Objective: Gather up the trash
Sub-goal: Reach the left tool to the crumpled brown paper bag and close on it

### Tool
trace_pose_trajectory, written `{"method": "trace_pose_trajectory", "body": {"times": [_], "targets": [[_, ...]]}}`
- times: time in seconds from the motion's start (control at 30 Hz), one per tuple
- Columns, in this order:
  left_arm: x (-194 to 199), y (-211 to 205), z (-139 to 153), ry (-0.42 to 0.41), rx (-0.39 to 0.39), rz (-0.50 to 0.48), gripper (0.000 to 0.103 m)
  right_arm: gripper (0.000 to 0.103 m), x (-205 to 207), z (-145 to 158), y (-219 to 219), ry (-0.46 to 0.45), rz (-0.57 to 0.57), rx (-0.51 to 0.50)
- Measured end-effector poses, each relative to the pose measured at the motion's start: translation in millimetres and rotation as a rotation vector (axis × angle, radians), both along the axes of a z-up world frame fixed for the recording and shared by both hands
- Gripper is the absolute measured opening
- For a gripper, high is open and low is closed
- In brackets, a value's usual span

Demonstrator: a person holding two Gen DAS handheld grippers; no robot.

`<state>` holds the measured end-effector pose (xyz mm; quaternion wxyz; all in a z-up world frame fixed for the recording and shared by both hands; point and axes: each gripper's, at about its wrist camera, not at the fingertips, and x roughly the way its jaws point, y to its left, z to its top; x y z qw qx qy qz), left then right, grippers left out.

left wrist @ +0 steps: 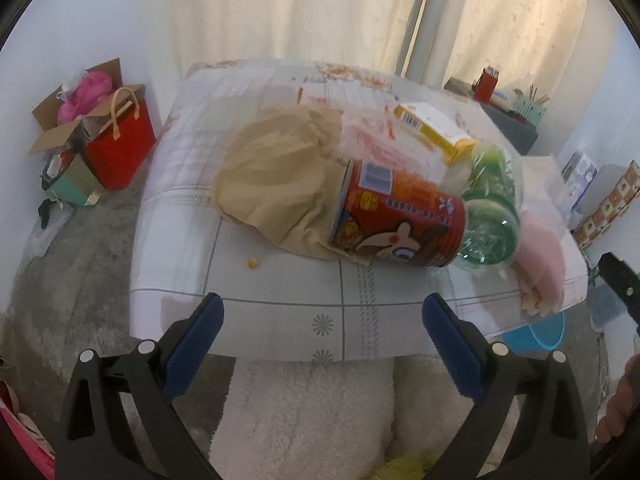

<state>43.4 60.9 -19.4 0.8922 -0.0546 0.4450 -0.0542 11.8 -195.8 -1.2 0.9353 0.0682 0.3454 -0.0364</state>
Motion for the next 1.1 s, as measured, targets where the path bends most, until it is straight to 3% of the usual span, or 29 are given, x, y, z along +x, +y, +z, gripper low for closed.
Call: {"method": "trace_pose_trajectory", "body": {"times": [0.23,0.43,0.63,0.83,0.93,1.1], "targets": [[-11,-1,18,-0.03,-0.114,-0.037,0.097,0.095,-5,0,-29,-0.008,-0.012,0.084],[-9,-7,15,-0.058,-0.186,-0.117,0.097,0.095,7,-9,-41,0.023,-0.031,0.165],[2,-15,6,-0.084,-0.195,-0.187,0.097,0.095,21,-22,-43,0.064,-0.024,0.224],[14,-5,15,-0.162,-0.272,-0.194,0.097,0.095,29,-23,-42,0.067,-0.003,0.232],[23,8,22,-0.215,-0.248,-0.162,0.097,0.095,36,-21,-41,0.065,0.004,0.228],[45,29,27,-0.248,-0.125,-0.099,0.083,0.095,44,-19,-38,0.049,0.018,0.24]]}}
